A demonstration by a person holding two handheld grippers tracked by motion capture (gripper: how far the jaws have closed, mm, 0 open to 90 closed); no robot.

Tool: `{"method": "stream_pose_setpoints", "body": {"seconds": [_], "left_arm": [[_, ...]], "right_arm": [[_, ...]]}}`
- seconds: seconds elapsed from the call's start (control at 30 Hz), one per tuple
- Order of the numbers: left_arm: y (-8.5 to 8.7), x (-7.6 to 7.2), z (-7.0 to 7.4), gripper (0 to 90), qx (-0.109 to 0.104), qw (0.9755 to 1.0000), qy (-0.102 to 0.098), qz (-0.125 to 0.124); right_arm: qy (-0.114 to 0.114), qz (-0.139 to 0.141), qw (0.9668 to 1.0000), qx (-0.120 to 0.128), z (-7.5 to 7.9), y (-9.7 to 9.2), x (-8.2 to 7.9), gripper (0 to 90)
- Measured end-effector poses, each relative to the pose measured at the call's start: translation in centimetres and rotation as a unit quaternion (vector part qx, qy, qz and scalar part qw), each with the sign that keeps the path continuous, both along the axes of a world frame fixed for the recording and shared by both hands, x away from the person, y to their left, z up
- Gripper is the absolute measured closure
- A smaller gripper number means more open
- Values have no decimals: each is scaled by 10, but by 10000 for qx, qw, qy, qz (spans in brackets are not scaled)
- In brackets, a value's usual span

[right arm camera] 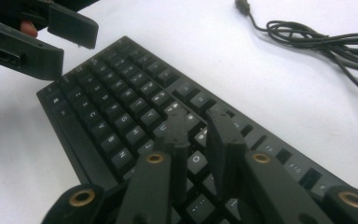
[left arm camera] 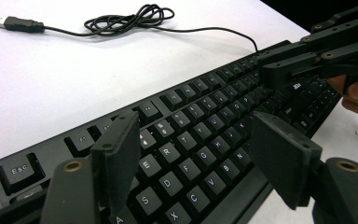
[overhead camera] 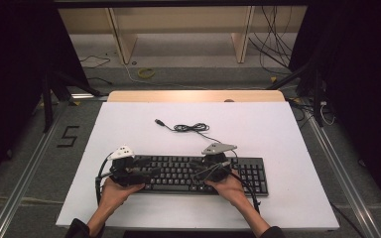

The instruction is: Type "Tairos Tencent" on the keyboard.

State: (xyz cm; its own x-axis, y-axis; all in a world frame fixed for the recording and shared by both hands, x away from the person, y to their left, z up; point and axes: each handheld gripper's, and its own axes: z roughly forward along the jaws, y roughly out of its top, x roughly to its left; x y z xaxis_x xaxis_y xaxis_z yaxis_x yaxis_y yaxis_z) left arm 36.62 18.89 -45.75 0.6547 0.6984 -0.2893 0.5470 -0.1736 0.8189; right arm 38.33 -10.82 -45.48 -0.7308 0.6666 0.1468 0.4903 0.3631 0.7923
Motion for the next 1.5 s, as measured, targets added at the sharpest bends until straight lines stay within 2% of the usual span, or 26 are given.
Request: {"method": "stream_pose_setpoints", "body": {"seconds": [0.2, 0.53, 0.8, 1.07, 1.5], "left_arm": [[4, -5, -1, 323, -108, 9999, -19, 26], [8, -8, -4, 305, -147, 9999, -49, -11], [7, -10, -5, 295, -105, 9999, -102, -84], [10, -12, -5, 283, -63, 9999, -122, 60], [10, -14, -5, 276, -30, 9999, -142, 31]], "right_arm": [[27, 68, 10000, -25, -2, 4, 1, 825], [65, 106, 9999, -44, -5, 6, 4, 900], [136, 98, 9998, -121, -8, 8, 6, 900], [154, 48, 9997, -187, -8, 8, 7, 900], [205, 8, 9989, -417, -13, 12, 7, 900]]}}
